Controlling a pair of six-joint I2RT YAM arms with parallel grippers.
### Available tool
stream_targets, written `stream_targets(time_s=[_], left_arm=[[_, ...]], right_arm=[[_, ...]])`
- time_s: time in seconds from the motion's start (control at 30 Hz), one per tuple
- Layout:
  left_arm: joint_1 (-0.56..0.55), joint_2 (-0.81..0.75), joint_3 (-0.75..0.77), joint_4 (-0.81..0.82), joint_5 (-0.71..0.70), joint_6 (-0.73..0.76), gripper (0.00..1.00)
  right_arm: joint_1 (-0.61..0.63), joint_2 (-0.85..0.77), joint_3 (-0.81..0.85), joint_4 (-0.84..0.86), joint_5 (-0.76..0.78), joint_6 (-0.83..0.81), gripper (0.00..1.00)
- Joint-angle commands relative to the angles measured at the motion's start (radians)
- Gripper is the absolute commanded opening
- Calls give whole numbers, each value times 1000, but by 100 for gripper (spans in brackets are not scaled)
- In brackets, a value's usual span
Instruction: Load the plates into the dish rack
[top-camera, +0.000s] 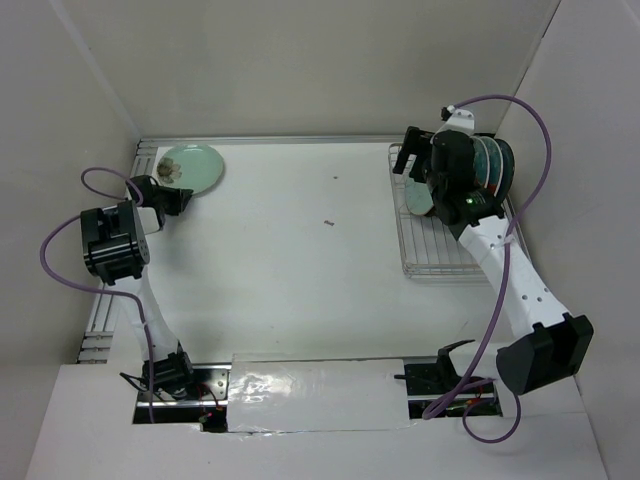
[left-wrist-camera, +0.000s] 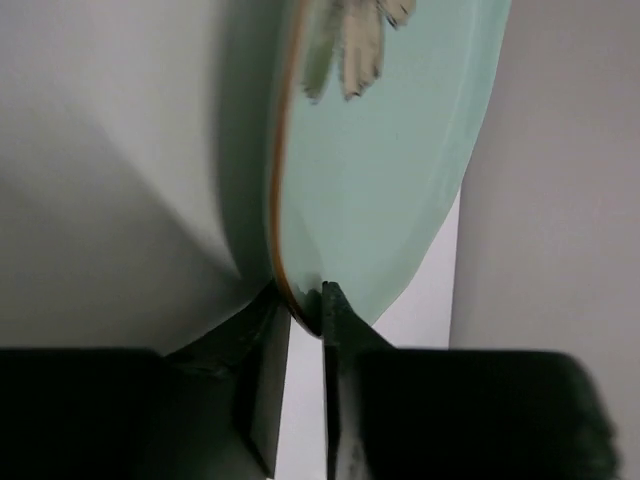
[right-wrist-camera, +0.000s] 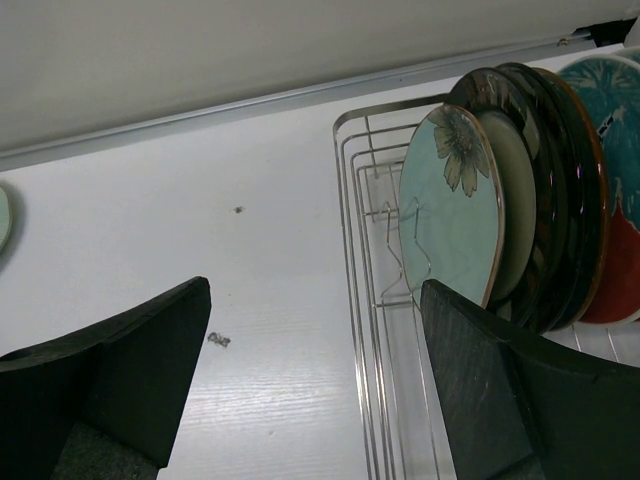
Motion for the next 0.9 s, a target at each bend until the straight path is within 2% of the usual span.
stream_targets(time_s=[0.0,0.07,0.1,0.17,0.33,0.53,0.7,0.87], left_arm=[[-1,55,-19,-46,-31,9,21],[-1,17,-62,-13,7,9,13],[-1,-18,-88,10,30,27,0],[-1,-38,-109,10,62,36,0],[-25,-219,-146,-4,174,124,0],[-99,-445,-205,-79,333,234,0],[-139,-639,-322,-67,482,234,0],[-171,-758,-398,-47,600,225,0]], right_arm=[[-5,8,7,3,-11,13,92],[-5,17,17,3,-45,13,92],[4,26,17,3,-71,4,92],[4,26,17,3,-109,4,92],[15,26,-12,30,-259,-5,93],[15,40,-50,90,-557,31,95],[24,68,-84,156,-726,94,95],[34,89,-128,234,-839,165,95]])
